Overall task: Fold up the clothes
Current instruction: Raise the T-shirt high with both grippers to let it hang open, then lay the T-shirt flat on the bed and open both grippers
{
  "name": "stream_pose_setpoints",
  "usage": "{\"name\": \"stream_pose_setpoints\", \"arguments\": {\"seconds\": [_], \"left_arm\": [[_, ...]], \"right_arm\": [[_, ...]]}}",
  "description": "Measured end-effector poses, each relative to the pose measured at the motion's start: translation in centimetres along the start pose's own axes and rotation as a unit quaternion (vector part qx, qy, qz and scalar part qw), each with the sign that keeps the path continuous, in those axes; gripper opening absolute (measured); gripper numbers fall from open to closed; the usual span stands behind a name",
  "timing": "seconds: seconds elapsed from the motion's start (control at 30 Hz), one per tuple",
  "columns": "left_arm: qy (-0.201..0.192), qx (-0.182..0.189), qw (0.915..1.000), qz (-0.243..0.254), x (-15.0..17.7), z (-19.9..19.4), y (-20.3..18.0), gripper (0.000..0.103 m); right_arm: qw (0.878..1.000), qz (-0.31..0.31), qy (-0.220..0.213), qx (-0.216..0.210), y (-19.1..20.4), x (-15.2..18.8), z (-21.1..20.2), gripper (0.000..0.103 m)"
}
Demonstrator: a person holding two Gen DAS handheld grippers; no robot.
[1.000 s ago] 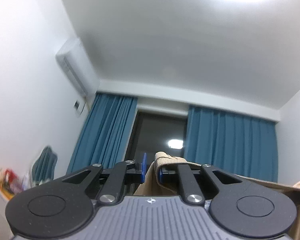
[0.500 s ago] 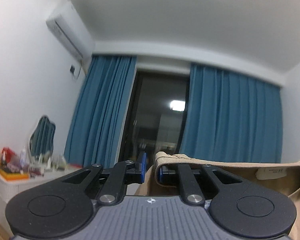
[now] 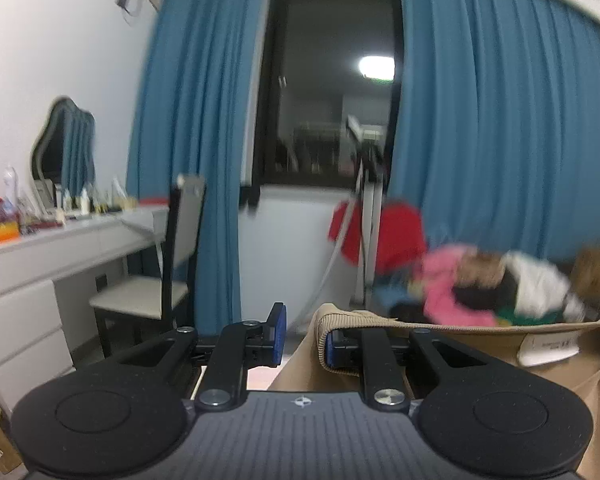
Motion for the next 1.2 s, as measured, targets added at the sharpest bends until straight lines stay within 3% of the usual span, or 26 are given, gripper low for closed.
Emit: {"name": "stream_pose_setpoints", "arguments": {"seconds": [0.07, 0.23, 0.3, 0.4, 0.5, 0.6, 0.7, 0.77, 0.97, 1.2], "left_arm": [[0.026, -0.003, 0.9995, 0.018, 3.6, 3.9, -0.4, 0.02], [0.101, 0.006, 0.9938, 0.046, 11.2, 11.6, -1.0, 0.021], [0.126, 0.012, 0.9909, 0.047, 13.8, 13.1, -0.7, 0.025], [0.136, 0.008, 0.9896, 0.045, 16.0, 14.2, -0.2, 0.039], [0.142, 0.003, 0.9887, 0.05, 16.0, 14.4, 0.0, 0.045], [0.147, 0.001, 0.9861, 0.076, 14.8, 13.8, -0.5, 0.06], [0.167, 0.013, 0.9809, 0.1, 13.0, 12.6, -1.3, 0.08], [0.179, 0.022, 0.9762, 0.121, 11.9, 11.8, -1.8, 0.082], [0.189, 0.049, 0.9685, 0.154, 10.2, 9.3, -3.0, 0.092], [0.156, 0.112, 0.9737, 0.123, 8.4, 0.5, -1.5, 0.095]], "right_arm": [[0.999, -0.006, 0.035, 0.0, 0.7, 4.0, 4.0, 0.038], [0.995, -0.002, 0.1, -0.01, 2.3, 9.0, 10.3, 0.039], [0.992, -0.003, 0.125, -0.019, 2.6, 10.2, 11.5, 0.039], [0.989, -0.014, 0.145, -0.029, 2.9, 11.3, 12.1, 0.039], [0.986, -0.02, 0.165, -0.032, 3.1, 11.0, 12.2, 0.039], [0.98, -0.038, 0.193, -0.037, 3.3, 10.2, 12.1, 0.044], [0.974, -0.066, 0.214, -0.043, 3.9, 9.4, 11.4, 0.067], [0.971, -0.078, 0.218, -0.052, 4.1, 8.8, 10.8, 0.076], [0.968, -0.044, 0.23, -0.092, 4.1, 7.1, 9.0, 0.076], [0.974, 0.037, 0.196, -0.11, 3.1, 5.8, 2.0, 0.076]]}}
Point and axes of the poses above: each gripper's, at about its wrist camera, not at the fingertips, and z roughly the way its jaws point, y to its left, x to its underside, the point moved 2 cm from there along z, roughly the way its jaws point, and after that the axes turned 1 degree about -x, right-handed, at the moved point
